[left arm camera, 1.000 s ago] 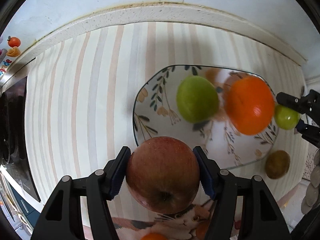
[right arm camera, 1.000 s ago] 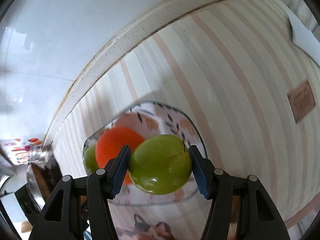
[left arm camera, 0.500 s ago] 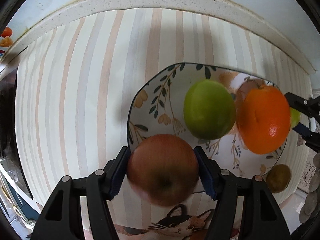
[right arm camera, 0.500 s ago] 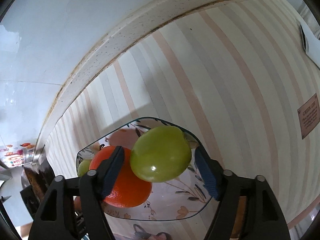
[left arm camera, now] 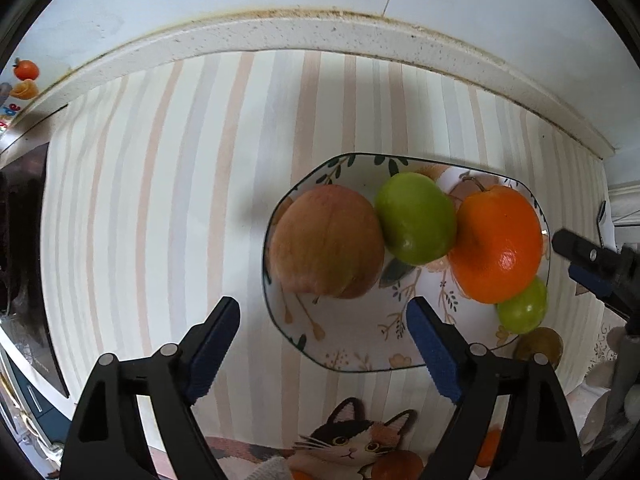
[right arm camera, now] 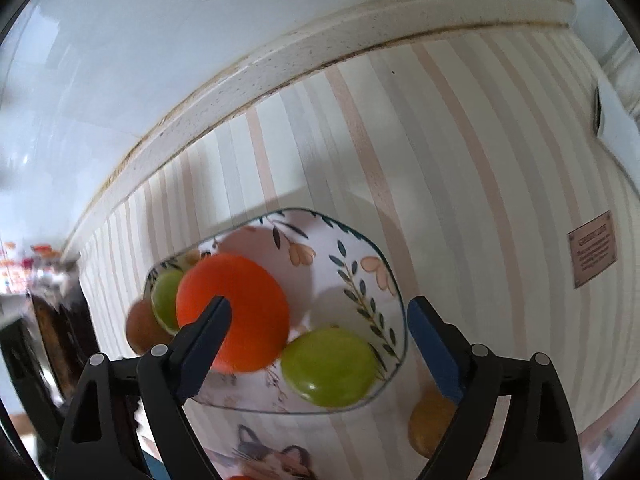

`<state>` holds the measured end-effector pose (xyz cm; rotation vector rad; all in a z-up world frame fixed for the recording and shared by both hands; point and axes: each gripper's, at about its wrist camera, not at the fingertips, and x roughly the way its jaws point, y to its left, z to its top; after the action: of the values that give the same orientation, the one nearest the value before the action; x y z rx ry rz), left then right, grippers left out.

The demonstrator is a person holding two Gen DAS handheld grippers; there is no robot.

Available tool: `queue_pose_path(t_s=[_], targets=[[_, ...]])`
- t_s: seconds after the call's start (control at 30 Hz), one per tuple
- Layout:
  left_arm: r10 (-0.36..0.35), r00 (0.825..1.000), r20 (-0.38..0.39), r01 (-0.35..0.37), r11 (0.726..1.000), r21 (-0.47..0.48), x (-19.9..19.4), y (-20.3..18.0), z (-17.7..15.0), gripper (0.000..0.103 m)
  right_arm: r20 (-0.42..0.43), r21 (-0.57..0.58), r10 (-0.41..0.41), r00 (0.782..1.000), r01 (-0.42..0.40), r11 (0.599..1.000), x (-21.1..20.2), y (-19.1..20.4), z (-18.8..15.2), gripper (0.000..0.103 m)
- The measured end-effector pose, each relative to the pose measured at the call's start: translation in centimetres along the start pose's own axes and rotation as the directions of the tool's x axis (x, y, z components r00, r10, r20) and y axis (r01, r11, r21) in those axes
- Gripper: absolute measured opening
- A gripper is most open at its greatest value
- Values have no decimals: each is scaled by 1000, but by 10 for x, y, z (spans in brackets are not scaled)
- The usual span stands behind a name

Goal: Organize fruits
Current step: 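Lower both apples onto the floral plate and open both tools, then withdraw both tools toward the oranges beside the cat mat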

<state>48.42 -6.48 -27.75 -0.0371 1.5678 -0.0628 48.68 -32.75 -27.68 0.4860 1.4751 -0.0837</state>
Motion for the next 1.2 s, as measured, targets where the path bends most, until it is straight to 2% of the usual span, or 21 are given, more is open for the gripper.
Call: queue_pose_path(t_s=[0.13, 0.37, 0.6, 0.73, 0.93, 1.2], targets=[[26, 999, 37, -26, 1000, 4, -15, 0, -10, 85, 54, -88, -39, 998, 44, 995, -18, 7, -22, 92], [38, 994, 100, -40, 999, 17, -39, -4, -46, 85, 154, -231, -89, 984, 123, 965, -53, 18, -75, 92], [29, 982, 187, -39, 998, 52, -83, -13, -92, 85, 199, -259, -75, 977, 126, 958, -81, 27, -120, 92], [9, 972, 236, -24, 998, 59, -108, -13, -108, 85, 261, -270, -66, 963, 138, 953, -109, 33, -142, 92], [-15, 955, 296, -6, 997, 72, -135, -11, -134, 85, 361, -277, -56, 931, 164, 947, -152, 40, -171, 92], [-44, 932, 359, 11, 995, 95, -169, -7, -163, 85, 418, -271, -8, 908, 133, 953, -193, 46, -201, 92]])
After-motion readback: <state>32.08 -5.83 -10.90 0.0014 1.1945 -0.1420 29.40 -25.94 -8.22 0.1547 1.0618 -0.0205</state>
